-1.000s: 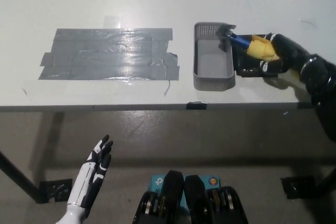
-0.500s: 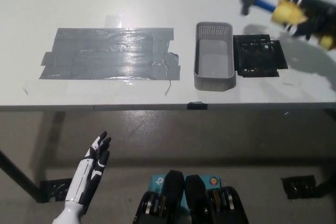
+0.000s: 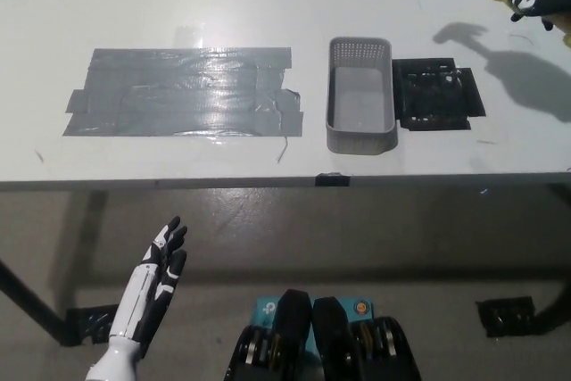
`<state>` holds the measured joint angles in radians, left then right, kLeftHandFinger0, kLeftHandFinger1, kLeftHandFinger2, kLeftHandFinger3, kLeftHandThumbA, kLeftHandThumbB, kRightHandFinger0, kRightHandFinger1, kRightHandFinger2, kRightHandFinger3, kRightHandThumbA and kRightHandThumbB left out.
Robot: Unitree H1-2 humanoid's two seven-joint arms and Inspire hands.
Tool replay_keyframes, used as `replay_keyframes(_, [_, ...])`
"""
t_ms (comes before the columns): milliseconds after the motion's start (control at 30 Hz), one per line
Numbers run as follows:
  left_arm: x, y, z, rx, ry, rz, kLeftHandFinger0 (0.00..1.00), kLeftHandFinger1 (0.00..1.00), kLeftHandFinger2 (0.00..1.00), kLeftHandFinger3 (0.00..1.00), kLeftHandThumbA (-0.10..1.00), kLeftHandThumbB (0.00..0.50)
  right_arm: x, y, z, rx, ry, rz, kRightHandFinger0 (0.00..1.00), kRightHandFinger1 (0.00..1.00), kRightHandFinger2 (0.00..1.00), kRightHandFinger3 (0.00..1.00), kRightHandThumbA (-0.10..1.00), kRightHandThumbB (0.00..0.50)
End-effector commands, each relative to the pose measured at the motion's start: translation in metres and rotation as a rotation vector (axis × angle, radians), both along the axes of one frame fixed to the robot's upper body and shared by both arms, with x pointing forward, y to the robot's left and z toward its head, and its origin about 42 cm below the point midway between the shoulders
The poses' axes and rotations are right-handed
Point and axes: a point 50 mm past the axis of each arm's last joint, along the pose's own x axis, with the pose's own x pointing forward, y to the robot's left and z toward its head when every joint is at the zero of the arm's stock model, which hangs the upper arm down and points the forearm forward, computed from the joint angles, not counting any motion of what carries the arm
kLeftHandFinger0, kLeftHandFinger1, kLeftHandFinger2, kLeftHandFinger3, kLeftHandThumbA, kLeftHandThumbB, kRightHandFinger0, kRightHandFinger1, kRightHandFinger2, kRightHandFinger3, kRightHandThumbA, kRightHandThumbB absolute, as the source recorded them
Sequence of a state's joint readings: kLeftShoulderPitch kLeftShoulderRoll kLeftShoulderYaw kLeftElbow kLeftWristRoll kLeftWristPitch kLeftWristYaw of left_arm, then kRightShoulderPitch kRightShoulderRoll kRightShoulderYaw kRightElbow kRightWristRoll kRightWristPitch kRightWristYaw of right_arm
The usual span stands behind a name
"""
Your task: The robot picks the hammer with right hand and hits the black area on the desk and places it back.
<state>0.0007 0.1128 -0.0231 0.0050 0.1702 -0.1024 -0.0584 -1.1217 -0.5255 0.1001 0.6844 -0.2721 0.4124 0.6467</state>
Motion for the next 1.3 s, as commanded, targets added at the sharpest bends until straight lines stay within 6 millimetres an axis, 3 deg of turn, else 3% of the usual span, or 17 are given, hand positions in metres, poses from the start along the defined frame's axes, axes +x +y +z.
replay_keyframes(0, [0.004, 0.005, 0.016, 0.022, -0.075, 0.005, 1.00, 1.00, 1.00, 1.00, 0.94, 0.000, -0.006, -0.004, 0.070, -0.053, -0.154, 0.019, 0.07, 0.51, 0.79, 0.66, -0.10, 0.157])
replay_keyframes(67, [0.005, 0.005, 0.016, 0.020, -0.077, 0.005, 1.00, 1.00, 1.00, 1.00, 0.94, 0.000, -0.006, -0.006, 0.060, -0.042, -0.123, 0.030, 0.05, 0.51, 0.81, 0.70, -0.10, 0.140])
replay_keyframes(100, [0.005, 0.005, 0.016, 0.019, -0.077, 0.007, 1.00, 1.00, 1.00, 1.00, 0.95, 0.000, -0.006, -0.006, 0.057, -0.048, -0.116, 0.030, 0.05, 0.52, 0.84, 0.76, -0.10, 0.150])
replay_keyframes(200, [0.005, 0.006, 0.016, 0.027, -0.076, 0.011, 1.00, 1.00, 1.00, 1.00, 0.97, 0.000, -0.006, -0.007, 0.039, -0.067, -0.075, 0.046, 0.01, 0.57, 0.92, 0.97, -0.10, 0.107])
replay_keyframes(233, [0.005, 0.007, 0.016, 0.029, -0.075, 0.011, 1.00, 1.00, 1.00, 1.00, 0.98, 0.000, -0.007, -0.006, 0.034, -0.074, -0.073, 0.058, 0.02, 0.58, 0.93, 1.00, -0.10, 0.099])
replay_keyframes(333, [0.005, 0.008, 0.016, 0.040, -0.075, 0.017, 1.00, 1.00, 1.00, 1.00, 0.99, 0.000, -0.011, -0.010, 0.012, -0.149, -0.060, 0.097, 0.05, 0.58, 0.92, 1.00, -0.10, 0.088])
replay_keyframes(533, [0.004, 0.010, 0.015, 0.030, -0.066, 0.020, 1.00, 1.00, 1.00, 1.00, 0.96, 0.000, -0.017, -0.019, -0.013, -0.125, -0.003, 0.079, 0.03, 0.53, 0.86, 0.99, -0.10, 0.133])
replay_keyframes(633, [0.005, 0.009, 0.014, 0.025, -0.069, 0.019, 1.00, 1.00, 1.00, 1.00, 0.96, 0.000, -0.021, -0.025, -0.022, -0.148, -0.001, 0.067, 0.07, 0.57, 0.91, 1.00, -0.10, 0.106])
replay_keyframes(767, [0.005, 0.008, 0.013, 0.022, -0.070, 0.017, 1.00, 1.00, 1.00, 1.00, 0.96, 0.000, -0.022, -0.029, -0.030, -0.184, -0.011, 0.062, 0.16, 0.65, 0.97, 1.00, -0.10, 0.105])
replay_keyframes(967, [0.003, 0.008, 0.012, 0.024, -0.062, 0.016, 1.00, 1.00, 1.00, 1.00, 0.97, 0.000, -0.021, -0.026, -0.029, -0.172, -0.005, 0.060, 0.15, 0.61, 0.95, 1.00, -0.10, 0.119])
replay_keyframes(1067, [0.004, 0.008, 0.012, 0.027, -0.066, 0.016, 1.00, 1.00, 1.00, 1.00, 0.97, 0.000, -0.020, -0.024, -0.024, -0.159, -0.010, 0.063, 0.14, 0.59, 0.93, 1.00, -0.10, 0.100])
replay_keyframes(1167, [0.004, 0.008, 0.012, 0.025, -0.066, 0.014, 1.00, 1.00, 1.00, 1.00, 0.97, 0.000, -0.022, -0.024, -0.013, -0.162, -0.049, 0.071, 0.14, 0.59, 0.92, 1.00, -0.10, 0.102])
replay_keyframes(1267, [0.004, 0.007, 0.012, 0.026, -0.068, 0.016, 1.00, 1.00, 1.00, 1.00, 0.96, 0.000, -0.027, -0.020, 0.020, -0.080, -0.126, 0.098, 0.14, 0.60, 0.92, 1.00, -0.10, 0.084])
